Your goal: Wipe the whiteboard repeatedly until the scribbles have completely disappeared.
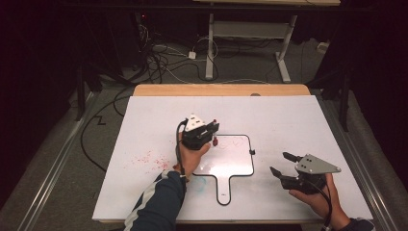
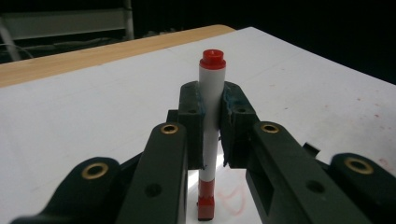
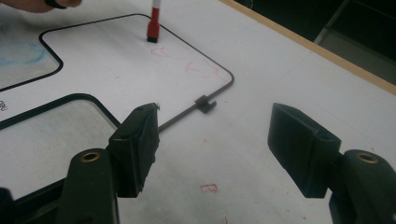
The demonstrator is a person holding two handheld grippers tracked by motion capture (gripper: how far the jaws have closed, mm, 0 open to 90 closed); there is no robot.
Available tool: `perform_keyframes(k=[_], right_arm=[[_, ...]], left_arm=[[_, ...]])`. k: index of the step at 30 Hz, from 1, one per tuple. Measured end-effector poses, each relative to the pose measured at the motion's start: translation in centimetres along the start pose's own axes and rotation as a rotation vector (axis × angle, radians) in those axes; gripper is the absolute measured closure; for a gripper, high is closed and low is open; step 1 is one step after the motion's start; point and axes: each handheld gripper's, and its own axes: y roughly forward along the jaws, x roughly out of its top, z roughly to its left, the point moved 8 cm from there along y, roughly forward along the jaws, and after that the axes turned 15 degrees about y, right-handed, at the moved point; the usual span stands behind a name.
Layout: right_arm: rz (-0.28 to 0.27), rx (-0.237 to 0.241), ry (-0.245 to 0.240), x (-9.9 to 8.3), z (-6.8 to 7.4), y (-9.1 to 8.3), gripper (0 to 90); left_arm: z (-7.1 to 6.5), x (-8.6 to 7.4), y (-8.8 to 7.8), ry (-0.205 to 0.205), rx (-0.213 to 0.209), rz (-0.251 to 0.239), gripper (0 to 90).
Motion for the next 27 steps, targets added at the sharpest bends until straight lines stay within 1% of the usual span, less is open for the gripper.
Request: perform_keyframes(k=[1,2,6,8,9,10,11,14,16,18,19,20,21,23,25,27], right_arm=[[0.0,-0.001,-0.001,0.0,0.0,0.0,34.7],[0.0,-0.001,0.0,0.0,-0.1,0.0,34.7],[0.001,-0.004,0.002,-0.1,-0.2,-0.1,34.7],[-0.002,-0.006,0.002,-0.1,-0.3,-0.2,34.7],[-0.004,-0.007,0.004,-0.1,-0.3,-0.3,34.7],[-0.007,-0.007,0.001,-0.1,-0.3,-0.4,34.7],[-0.008,-0.011,0.006,-0.1,-0.5,-0.5,34.6],[-0.009,-0.017,0.005,-0.1,-0.6,-0.6,34.7],[-0.01,-0.019,0.007,-0.1,-0.6,-0.7,34.7],[-0.014,-0.024,0.006,-0.1,-0.6,-0.8,34.7],[-0.013,-0.024,0.008,-0.1,-0.6,-0.8,34.7],[-0.011,-0.025,0.01,-0.1,-0.6,-0.8,34.7],[-0.009,-0.026,0.008,-0.1,-0.6,-0.8,34.7],[-0.008,-0.025,0.004,-0.1,-0.5,-0.7,34.7],[-0.005,-0.023,0.005,-0.1,-0.4,-0.5,34.7],[-0.004,-0.019,0.003,0.0,-0.3,-0.4,34.7]], left_arm=[[-0.6,0.3,0.5,0.019,-0.002,0.008,78.9],[-1.3,0.7,1.1,0.033,-0.027,0.008,78.9],[-3.7,1.7,2.7,0.079,-0.075,0.016,78.8],[-4.3,1.9,2.9,0.121,-0.07,0.035,78.9],[-4.3,2.0,2.8,0.134,-0.065,0.045,78.9],[-4.1,1.9,2.6,0.138,-0.061,0.054,78.9],[-3.7,1.8,2.4,0.138,-0.048,0.06,78.9],[-1.8,1.1,1.2,0.11,-0.01,0.075,78.9],[-0.4,0.5,0.2,0.099,0.032,0.093,78.9],[0.8,0.0,-0.8,0.084,0.062,0.104,78.9],[1.3,-0.2,-1.2,0.072,0.072,0.103,78.9],[1.6,-0.3,-1.4,0.052,0.07,0.093,78.9],[1.7,-0.5,-1.6,0.036,0.068,0.086,78.9],[1.3,-0.5,-1.5,0.039,0.069,0.079,78.9],[0.2,-0.2,-1.0,0.061,0.049,0.071,78.9],[-1.0,0.2,-0.2,0.073,0.022,0.06,78.8]])
